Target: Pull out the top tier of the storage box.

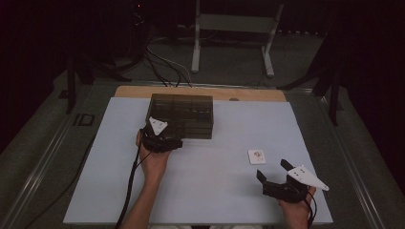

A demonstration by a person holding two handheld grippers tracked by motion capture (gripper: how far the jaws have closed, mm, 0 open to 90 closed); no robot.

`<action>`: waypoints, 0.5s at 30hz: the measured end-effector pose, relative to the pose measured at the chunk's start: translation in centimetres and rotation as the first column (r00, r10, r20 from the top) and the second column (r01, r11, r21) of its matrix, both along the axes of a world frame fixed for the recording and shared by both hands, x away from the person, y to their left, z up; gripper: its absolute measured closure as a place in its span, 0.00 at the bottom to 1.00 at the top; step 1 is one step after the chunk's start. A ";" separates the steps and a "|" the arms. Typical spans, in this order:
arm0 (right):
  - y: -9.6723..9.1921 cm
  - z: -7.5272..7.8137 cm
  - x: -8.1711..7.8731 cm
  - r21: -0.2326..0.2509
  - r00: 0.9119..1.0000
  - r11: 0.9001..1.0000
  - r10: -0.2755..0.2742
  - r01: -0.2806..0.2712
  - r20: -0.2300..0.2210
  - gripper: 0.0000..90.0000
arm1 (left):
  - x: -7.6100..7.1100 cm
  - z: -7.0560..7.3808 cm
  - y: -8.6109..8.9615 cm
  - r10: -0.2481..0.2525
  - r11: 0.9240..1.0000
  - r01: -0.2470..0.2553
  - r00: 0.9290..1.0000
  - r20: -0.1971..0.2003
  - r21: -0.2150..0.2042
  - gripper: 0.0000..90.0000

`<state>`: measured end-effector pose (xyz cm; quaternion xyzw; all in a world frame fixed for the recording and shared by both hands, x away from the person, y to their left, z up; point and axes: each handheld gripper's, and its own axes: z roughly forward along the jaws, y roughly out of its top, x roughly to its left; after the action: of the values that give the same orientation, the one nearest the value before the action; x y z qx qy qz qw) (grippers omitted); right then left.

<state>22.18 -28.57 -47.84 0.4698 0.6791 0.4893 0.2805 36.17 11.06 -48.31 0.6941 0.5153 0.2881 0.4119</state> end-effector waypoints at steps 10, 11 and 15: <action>-0.1 0.0 0.0 -0.002 1.000 1.000 -0.005 0.005 -0.002 0.01 | -0.2 0.8 -2.4 0.029 1.000 -0.029 1.000 0.001 -0.004 0.09; -0.1 0.0 0.1 -0.002 1.000 1.000 -0.006 0.006 -0.002 0.01 | -0.2 0.9 -2.6 0.035 0.999 -0.035 0.999 -0.002 -0.006 0.10; -0.2 0.0 0.0 -0.001 1.000 1.000 -0.007 0.007 0.000 0.01 | -0.1 0.9 -3.6 0.064 0.998 -0.064 0.998 -0.001 0.015 0.19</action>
<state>22.22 -28.74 -47.82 0.4721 0.6775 0.4881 0.2827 36.11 7.51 -47.44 0.6807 0.5353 0.3044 0.3967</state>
